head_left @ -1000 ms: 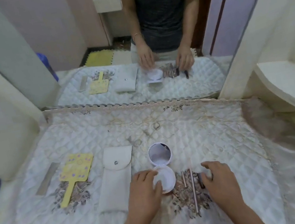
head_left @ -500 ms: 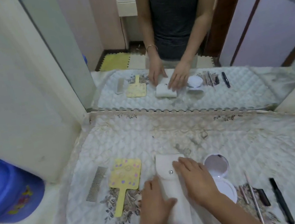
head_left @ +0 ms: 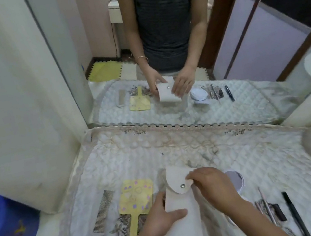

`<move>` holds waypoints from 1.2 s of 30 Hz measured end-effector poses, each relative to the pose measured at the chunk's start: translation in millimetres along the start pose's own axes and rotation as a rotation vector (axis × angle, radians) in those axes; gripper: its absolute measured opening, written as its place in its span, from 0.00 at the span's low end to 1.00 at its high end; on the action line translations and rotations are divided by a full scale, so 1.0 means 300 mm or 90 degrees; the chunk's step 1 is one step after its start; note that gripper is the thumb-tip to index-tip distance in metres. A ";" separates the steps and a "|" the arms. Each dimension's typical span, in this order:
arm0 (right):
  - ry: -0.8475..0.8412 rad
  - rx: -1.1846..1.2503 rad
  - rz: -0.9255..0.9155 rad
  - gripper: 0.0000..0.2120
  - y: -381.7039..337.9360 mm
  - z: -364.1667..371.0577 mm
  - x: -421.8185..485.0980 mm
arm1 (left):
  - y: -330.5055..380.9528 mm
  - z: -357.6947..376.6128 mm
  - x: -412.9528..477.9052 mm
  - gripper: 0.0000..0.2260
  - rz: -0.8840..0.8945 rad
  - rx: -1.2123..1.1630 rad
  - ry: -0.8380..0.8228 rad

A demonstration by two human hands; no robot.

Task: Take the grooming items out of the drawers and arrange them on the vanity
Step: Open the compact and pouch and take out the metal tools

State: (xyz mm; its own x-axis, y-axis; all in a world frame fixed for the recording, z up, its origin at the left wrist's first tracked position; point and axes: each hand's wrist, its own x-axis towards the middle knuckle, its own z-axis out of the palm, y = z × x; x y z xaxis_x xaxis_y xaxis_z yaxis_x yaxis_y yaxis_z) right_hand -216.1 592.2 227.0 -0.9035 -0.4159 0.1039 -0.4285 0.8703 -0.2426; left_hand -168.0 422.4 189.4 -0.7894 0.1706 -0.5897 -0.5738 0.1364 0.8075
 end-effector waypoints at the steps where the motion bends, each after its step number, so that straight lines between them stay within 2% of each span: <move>1: 0.013 0.014 -0.002 0.09 0.001 -0.018 0.007 | 0.014 -0.014 -0.010 0.18 0.012 -0.039 -0.021; 3: 0.049 0.077 0.064 0.08 0.001 -0.059 0.024 | 0.042 -0.046 -0.038 0.18 0.034 -0.062 -0.053; 6: 0.104 0.305 0.246 0.14 0.008 -0.133 0.077 | 0.065 -0.086 -0.081 0.26 0.061 -0.005 -0.059; 9: 0.145 0.379 0.272 0.13 0.017 -0.185 0.110 | 0.074 -0.094 -0.119 0.28 0.065 -0.048 -0.066; 11: 0.180 0.382 0.300 0.05 -0.003 -0.195 0.111 | 0.082 -0.089 -0.138 0.27 0.084 -0.033 -0.084; 12: 0.196 0.350 0.306 0.05 -0.016 -0.191 0.102 | 0.083 -0.085 -0.150 0.25 0.094 -0.027 -0.094; 14: 0.200 0.248 0.268 0.12 -0.037 -0.180 0.083 | 0.086 -0.078 -0.179 0.24 0.097 -0.026 -0.102; 15: 0.188 0.225 0.236 0.12 -0.048 -0.177 0.076 | 0.084 -0.077 -0.191 0.24 0.097 -0.029 -0.103; 17: 0.147 0.263 0.181 0.10 -0.069 -0.176 0.059 | 0.076 -0.078 -0.208 0.24 0.097 -0.043 -0.107; 20: 0.121 0.436 0.175 0.12 -0.082 -0.195 0.023 | 0.065 -0.086 -0.214 0.26 0.104 -0.064 -0.116; 22: 0.064 0.528 0.164 0.12 -0.084 -0.199 0.000 | 0.063 -0.089 -0.220 0.26 0.098 -0.070 -0.112; 26: -0.047 0.552 0.182 0.07 -0.075 -0.179 -0.034 | 0.058 -0.081 -0.229 0.25 0.086 -0.038 -0.097; 29: -0.057 0.544 0.181 0.11 -0.070 -0.177 -0.038 | 0.056 -0.073 -0.232 0.23 0.076 -0.033 -0.082; 36: -0.086 0.493 0.101 0.12 -0.097 -0.168 -0.017 | 0.072 -0.056 -0.237 0.23 0.078 -0.032 -0.061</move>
State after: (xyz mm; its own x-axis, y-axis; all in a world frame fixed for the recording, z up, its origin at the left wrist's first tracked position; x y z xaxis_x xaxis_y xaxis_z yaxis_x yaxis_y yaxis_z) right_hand -199.6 582.4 282.0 -0.9227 -0.3742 -0.0929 -0.1217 0.5112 -0.8508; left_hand -128.0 396.8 249.1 -0.8314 0.2756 -0.4825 -0.4862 0.0594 0.8718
